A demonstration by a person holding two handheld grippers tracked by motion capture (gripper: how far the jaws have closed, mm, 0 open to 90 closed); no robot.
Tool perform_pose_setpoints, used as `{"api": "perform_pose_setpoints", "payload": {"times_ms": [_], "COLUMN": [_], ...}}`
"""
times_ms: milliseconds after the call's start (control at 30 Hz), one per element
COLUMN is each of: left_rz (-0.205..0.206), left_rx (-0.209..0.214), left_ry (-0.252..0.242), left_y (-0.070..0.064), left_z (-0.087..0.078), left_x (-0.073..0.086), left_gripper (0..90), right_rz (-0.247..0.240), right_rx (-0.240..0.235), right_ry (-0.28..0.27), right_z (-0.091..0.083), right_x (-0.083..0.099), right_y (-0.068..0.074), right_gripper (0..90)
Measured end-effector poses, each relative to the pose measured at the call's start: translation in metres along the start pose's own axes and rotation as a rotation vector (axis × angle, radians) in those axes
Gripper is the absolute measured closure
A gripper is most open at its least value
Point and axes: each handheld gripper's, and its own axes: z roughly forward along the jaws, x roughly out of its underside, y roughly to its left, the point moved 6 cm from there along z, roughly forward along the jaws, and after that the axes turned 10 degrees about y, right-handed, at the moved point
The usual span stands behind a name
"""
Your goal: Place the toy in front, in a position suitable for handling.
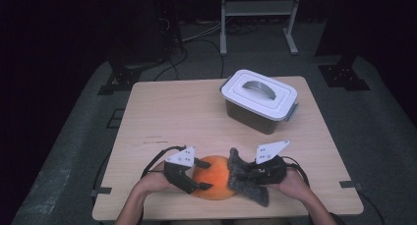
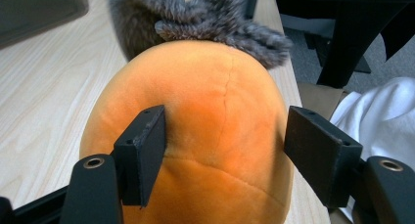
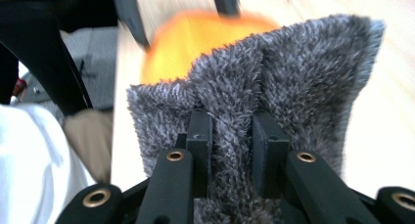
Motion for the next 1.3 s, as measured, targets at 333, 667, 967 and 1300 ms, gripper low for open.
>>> {"api": "perform_pose_setpoints", "payload": {"times_ms": [333,667,967,1300], "left_rz": [0.013,0.017,0.077,0.092], "left_rx": [0.014,-0.071,-0.014,0.053], "left_ry": [0.005,0.003,0.042,0.032], "left_y": [-0.003,0.002,-0.007,-0.013], "left_z": [0.001,-0.003,-0.003,-0.005], "left_x": [-0.001,-0.011,-0.004,-0.004], "left_gripper": [31.9,25.0,35.5,36.0], "right_rz": [0.015,-0.036,0.007,0.065], "right_rx": [-0.006,-0.054,-0.05,-0.083], "right_ry": [-0.148,-0.084,-0.021,-0.108], "right_z": [-0.014,0.002,-0.004,0.002], "right_x": [-0.018,-0.014,0.003,-0.015], "right_y": [0.0,0.012,-0.003,-0.008], "right_gripper": [73.1,71.9,73.2,73.1]}}
